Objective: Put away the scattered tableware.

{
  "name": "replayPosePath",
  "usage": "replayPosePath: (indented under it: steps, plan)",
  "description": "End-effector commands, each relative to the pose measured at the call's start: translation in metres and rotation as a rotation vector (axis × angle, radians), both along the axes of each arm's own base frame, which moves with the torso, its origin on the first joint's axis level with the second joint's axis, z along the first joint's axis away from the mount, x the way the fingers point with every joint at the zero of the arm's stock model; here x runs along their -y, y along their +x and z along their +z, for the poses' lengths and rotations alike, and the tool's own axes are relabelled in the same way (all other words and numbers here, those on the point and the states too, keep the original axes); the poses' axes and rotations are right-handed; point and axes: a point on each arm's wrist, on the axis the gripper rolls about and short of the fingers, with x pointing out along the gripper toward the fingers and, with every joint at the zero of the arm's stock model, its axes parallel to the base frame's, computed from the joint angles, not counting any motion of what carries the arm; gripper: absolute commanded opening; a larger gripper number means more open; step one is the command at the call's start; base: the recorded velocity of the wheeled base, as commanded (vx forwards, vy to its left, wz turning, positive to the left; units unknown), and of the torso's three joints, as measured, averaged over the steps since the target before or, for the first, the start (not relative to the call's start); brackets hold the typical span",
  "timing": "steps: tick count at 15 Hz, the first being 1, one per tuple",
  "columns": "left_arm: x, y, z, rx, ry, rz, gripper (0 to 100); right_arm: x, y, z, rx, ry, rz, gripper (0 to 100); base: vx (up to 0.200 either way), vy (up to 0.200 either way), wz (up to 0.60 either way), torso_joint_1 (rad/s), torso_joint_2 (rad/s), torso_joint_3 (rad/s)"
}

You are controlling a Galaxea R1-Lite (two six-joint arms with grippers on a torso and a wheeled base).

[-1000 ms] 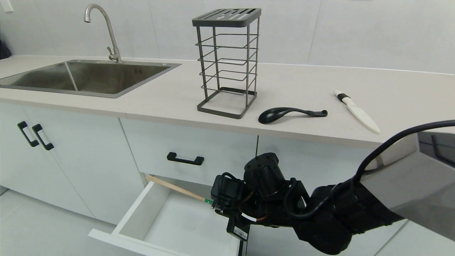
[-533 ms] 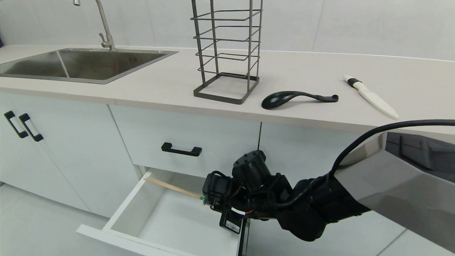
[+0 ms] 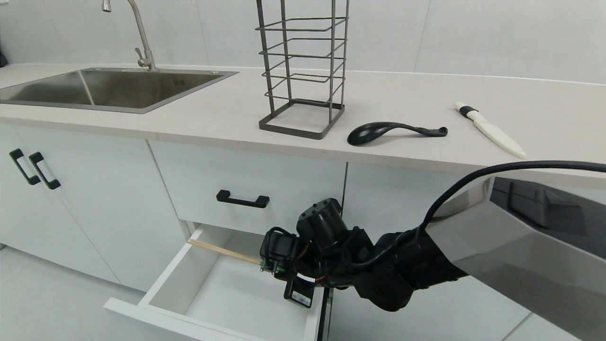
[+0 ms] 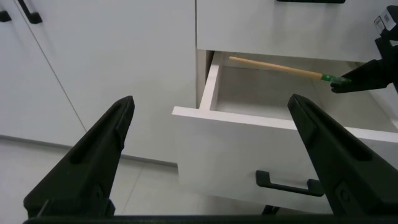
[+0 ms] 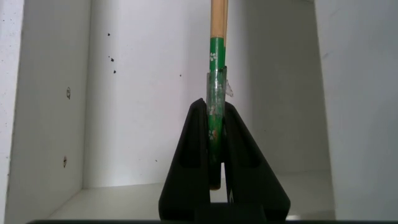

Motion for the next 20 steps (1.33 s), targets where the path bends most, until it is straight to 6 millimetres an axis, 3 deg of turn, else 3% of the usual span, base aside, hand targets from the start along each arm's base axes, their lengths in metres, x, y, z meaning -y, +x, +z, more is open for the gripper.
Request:
replayPosePath:
  steps: [1, 9, 13, 20]
  plan:
    - [0.0, 0.0, 0.0, -0.001, -0.001, 0.0, 100, -0.002, 0.002, -0.005, -0.002, -0.006, -0.002, 0, 0.0, 0.0, 0.0, 0.002, 0.0, 0.061]
    - [0.0, 0.0, 0.0, -0.001, -0.001, 0.0, 100, -0.003, 0.003, -0.023, -0.032, -0.045, -0.004, 0, 0.0, 0.0, 0.0, 0.0, 0.0, 0.0]
    - [0.0, 0.0, 0.0, -0.001, 0.001, 0.0, 100, -0.016, 0.014, -0.029, -0.039, -0.056, -0.008, 0, 0.0, 0.0, 0.0, 0.0, 0.0, 0.0]
    - [0.0, 0.0, 0.0, -0.001, 0.001, 0.0, 100, -0.022, 0.015, -0.04, -0.035, -0.084, -0.015, 0, 0.0, 0.0, 0.0, 0.0, 0.0, 0.0]
